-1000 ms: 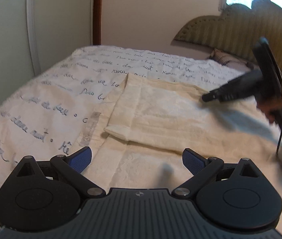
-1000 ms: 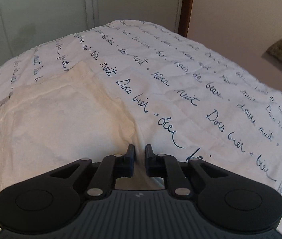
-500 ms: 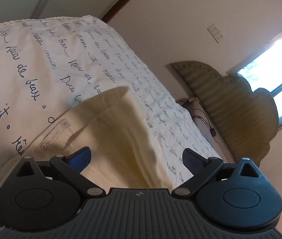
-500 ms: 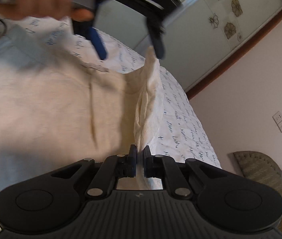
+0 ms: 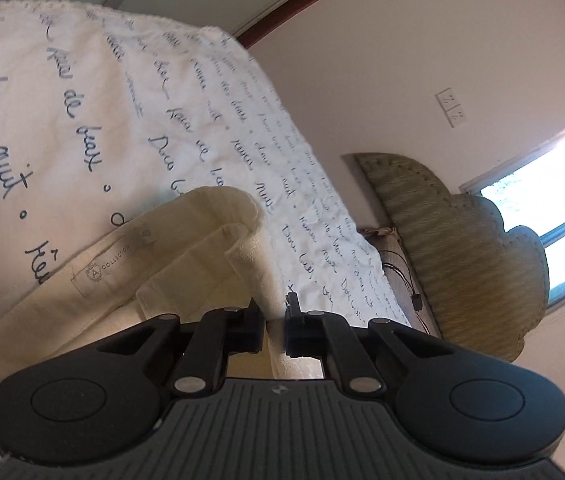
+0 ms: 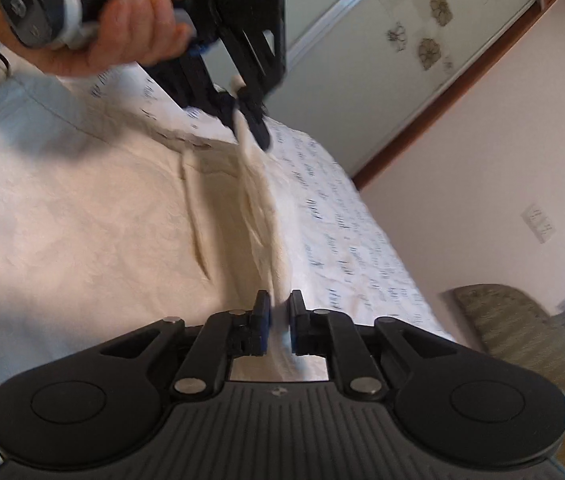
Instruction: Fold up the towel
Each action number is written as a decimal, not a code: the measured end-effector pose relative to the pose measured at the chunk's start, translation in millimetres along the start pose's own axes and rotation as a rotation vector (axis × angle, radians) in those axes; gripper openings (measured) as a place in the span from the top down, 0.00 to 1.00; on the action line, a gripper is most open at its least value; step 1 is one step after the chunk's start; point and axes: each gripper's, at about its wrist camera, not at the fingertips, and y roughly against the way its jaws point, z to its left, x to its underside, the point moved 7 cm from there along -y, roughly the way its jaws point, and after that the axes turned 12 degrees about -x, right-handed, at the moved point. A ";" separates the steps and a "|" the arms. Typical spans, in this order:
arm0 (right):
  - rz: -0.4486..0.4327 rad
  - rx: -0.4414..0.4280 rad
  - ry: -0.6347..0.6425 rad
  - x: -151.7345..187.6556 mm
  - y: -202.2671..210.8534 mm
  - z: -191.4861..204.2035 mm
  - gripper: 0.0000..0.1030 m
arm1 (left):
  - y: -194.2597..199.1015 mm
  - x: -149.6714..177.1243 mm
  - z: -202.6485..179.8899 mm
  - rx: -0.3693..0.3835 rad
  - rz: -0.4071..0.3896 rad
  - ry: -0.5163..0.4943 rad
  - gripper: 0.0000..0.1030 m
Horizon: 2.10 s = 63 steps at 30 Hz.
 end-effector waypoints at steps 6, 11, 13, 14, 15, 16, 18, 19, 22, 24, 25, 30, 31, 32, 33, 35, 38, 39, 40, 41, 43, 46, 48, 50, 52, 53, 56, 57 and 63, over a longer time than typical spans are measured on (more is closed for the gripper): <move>0.112 0.116 -0.101 42.5 9.6 -24.6 0.49 | 14.0 11.2 5.3 0.004 -0.014 -0.014 0.91; 0.251 0.241 -0.163 85.4 12.0 -51.6 0.91 | 20.0 15.6 11.1 -0.007 -0.026 -0.027 0.91; 0.249 0.218 -0.232 96.4 16.0 -57.7 0.95 | 25.4 17.2 13.6 -0.009 -0.026 -0.030 0.91; 0.240 0.211 -0.235 96.8 20.4 -56.0 0.95 | 29.4 17.5 15.0 -0.014 -0.031 -0.038 0.91; 0.238 0.215 -0.218 93.5 24.4 -51.7 0.95 | 35.1 17.6 17.3 -0.021 -0.043 -0.049 0.91; 0.235 0.221 -0.195 91.1 31.3 -47.0 0.95 | 41.9 17.8 19.9 -0.026 -0.054 -0.062 0.91; 0.212 0.214 -0.183 80.5 46.8 -35.3 0.95 | 56.0 18.9 27.2 -0.027 -0.062 -0.086 0.91; 0.196 0.208 -0.182 75.1 57.5 -28.9 0.95 | 62.3 20.2 30.7 -0.029 -0.059 -0.099 0.91; 0.172 0.187 -0.155 64.5 87.5 -3.0 0.95 | 81.0 27.1 44.1 -0.043 -0.042 -0.138 0.91; 0.162 0.160 -0.149 56.6 106.3 16.7 0.95 | 92.4 33.6 52.8 -0.052 -0.036 -0.159 0.91; 0.164 0.144 -0.143 55.5 113.2 26.6 0.95 | 98.0 37.1 56.7 -0.058 -0.035 -0.173 0.91; 0.177 0.092 -0.121 53.4 132.2 77.9 0.95 | 115.7 55.4 79.3 -0.122 -0.011 -0.231 0.91; 0.188 0.077 -0.122 54.7 133.9 87.8 0.95 | 117.3 58.9 83.6 -0.136 0.004 -0.230 0.91; 0.193 0.064 -0.127 56.3 134.2 94.5 0.95 | 118.0 62.1 87.7 -0.144 0.017 -0.233 0.91; 0.197 0.050 -0.138 59.0 135.5 100.7 0.95 | 118.2 65.4 90.9 -0.152 0.024 -0.245 0.91; 0.211 0.032 -0.155 63.2 135.8 110.9 0.95 | 117.1 70.8 97.0 -0.176 0.024 -0.265 0.91; 0.225 0.007 -0.192 69.0 134.7 120.5 0.95 | 108.4 76.3 103.9 -0.220 0.028 -0.297 0.90; 0.229 0.000 -0.203 70.9 131.8 121.7 0.95 | 107.3 77.5 105.6 -0.228 0.029 -0.295 0.89; 0.234 0.001 -0.205 72.8 129.0 123.5 0.95 | 107.2 78.3 105.2 -0.233 0.026 -0.306 0.84; 0.242 0.005 -0.207 74.0 125.6 124.5 0.95 | 108.8 78.0 104.2 -0.246 0.015 -0.322 0.75; 0.255 0.031 -0.195 75.9 122.0 129.6 0.94 | 116.2 76.8 103.0 -0.253 0.003 -0.331 0.75; 0.260 0.054 -0.125 74.2 131.5 137.9 0.92 | 131.6 70.6 102.0 -0.282 -0.036 -0.356 0.68; 0.227 0.001 -0.180 73.8 148.1 134.9 0.90 | 142.9 64.5 103.8 -0.344 -0.098 -0.375 0.54; 0.153 -0.074 -0.301 72.8 168.0 124.2 0.87 | 153.7 58.6 102.8 -0.396 -0.165 -0.392 0.53; 0.041 -0.093 -0.445 73.4 187.4 106.5 0.87 | 161.8 56.6 96.6 -0.432 -0.228 -0.414 0.53; -0.004 -0.069 -0.508 75.8 194.0 96.6 0.87 | 164.1 57.4 88.6 -0.436 -0.254 -0.437 0.53; -0.052 0.066 -0.669 90.1 195.2 66.6 0.87 | 159.2 75.2 49.8 -0.372 -0.261 -0.529 0.50; -0.042 0.092 -0.741 99.1 188.4 58.5 0.87 | 153.7 86.2 35.0 -0.324 -0.234 -0.557 0.46; 0.107 0.046 -0.880 141.4 164.5 73.7 0.87 | 115.3 170.7 -41.2 -0.091 -0.081 -0.769 0.41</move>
